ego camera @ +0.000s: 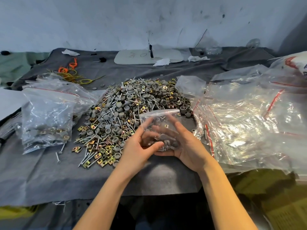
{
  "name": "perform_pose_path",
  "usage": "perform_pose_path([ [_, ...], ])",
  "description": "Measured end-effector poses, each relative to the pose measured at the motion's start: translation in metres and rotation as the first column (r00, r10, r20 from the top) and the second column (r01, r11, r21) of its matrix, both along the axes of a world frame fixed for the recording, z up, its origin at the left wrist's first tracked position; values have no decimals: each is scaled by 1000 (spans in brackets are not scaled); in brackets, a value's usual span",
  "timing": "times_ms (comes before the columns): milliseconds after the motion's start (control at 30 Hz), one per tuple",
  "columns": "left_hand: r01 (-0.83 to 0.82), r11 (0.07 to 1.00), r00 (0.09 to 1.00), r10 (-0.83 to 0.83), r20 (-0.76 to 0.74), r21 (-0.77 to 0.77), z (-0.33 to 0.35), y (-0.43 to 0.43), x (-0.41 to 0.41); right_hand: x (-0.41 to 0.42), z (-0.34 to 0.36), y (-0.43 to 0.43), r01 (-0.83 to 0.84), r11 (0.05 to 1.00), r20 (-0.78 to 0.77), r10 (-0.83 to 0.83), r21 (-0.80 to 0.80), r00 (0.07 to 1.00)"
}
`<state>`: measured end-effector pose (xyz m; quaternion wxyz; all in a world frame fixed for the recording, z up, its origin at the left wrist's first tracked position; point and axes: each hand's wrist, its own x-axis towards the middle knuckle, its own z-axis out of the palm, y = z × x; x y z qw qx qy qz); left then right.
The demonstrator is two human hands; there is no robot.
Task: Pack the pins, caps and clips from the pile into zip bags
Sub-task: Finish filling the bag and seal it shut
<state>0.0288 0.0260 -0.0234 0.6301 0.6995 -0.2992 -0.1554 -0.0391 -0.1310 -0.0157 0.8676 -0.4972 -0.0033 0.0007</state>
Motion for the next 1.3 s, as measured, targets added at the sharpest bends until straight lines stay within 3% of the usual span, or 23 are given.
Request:
perform_pose_path([
  [333, -42, 994, 997, 36, -66, -101, -8, 0, 6, -3, -7, 2, 9, 997, 63, -4, -82, 998],
  [600, -63, 991, 998, 59, -36, -114, -8, 0, 6, 0, -5, 1, 129, 991, -17, -129, 41, 992],
  [1300, -39, 989, 998, 33, -45, -140, -8, 0, 6, 0, -5, -1, 147, 985, -42, -144, 89, 989],
])
